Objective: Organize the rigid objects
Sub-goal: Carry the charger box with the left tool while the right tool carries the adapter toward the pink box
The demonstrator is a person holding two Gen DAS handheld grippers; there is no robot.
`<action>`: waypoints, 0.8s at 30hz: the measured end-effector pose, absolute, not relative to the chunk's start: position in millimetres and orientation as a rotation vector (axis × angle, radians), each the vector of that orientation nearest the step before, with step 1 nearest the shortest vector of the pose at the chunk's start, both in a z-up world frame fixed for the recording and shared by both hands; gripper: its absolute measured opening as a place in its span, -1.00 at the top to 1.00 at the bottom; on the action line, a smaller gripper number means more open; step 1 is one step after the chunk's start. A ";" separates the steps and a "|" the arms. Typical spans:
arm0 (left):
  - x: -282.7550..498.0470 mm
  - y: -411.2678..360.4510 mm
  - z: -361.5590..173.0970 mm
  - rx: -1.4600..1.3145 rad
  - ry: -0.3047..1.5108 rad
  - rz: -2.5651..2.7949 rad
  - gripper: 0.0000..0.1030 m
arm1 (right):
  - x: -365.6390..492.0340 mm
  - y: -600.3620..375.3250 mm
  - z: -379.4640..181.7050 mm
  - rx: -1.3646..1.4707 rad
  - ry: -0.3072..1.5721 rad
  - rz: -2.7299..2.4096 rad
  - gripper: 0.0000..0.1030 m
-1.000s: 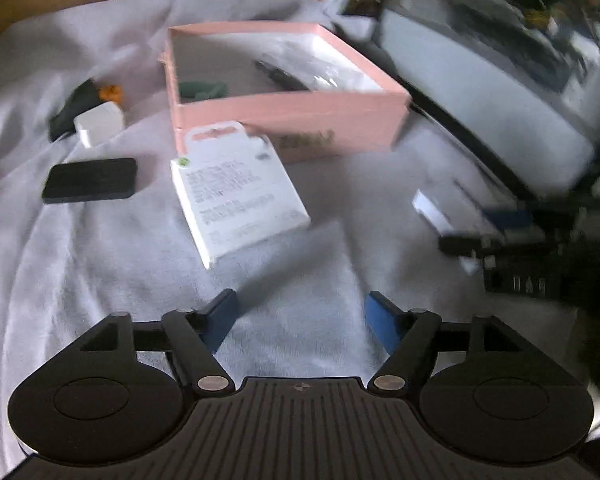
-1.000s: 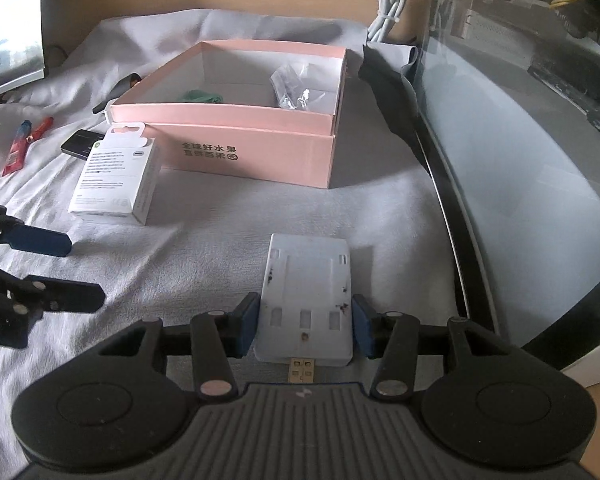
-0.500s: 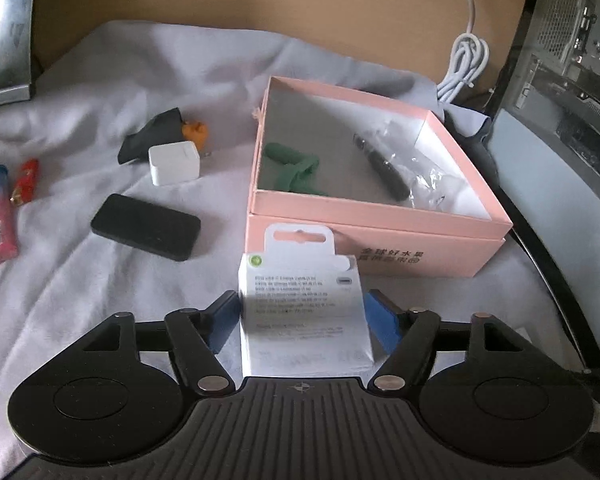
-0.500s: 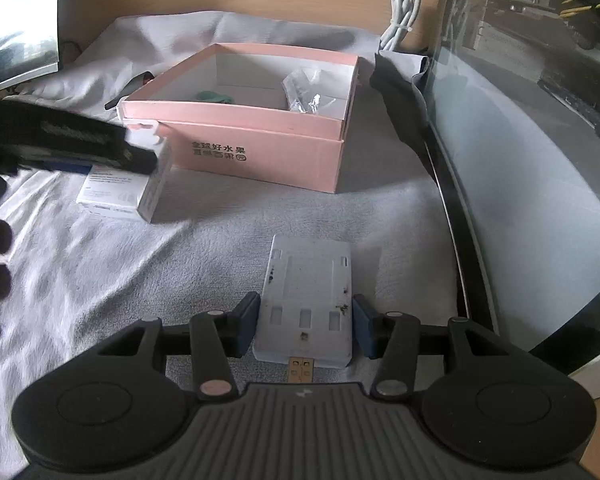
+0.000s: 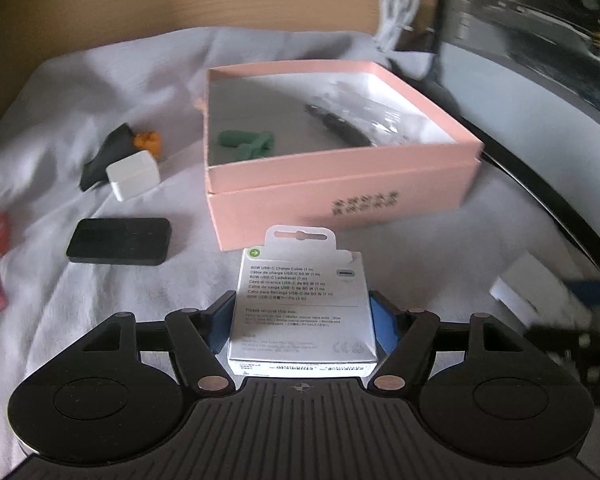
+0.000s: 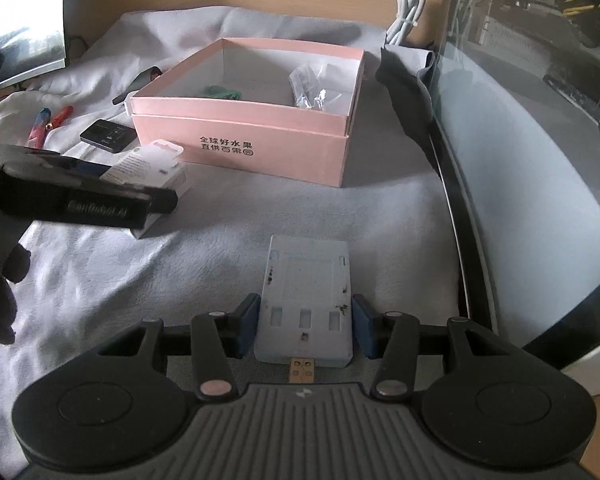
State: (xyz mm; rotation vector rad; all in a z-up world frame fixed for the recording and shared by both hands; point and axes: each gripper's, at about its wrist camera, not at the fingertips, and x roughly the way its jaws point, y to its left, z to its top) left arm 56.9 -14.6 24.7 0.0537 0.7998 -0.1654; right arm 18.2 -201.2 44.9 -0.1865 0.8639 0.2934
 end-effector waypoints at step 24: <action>136.9 49.7 173.4 -0.087 0.532 -0.430 -0.44 | 80.1 -145.8 166.6 -0.202 0.532 0.282 0.08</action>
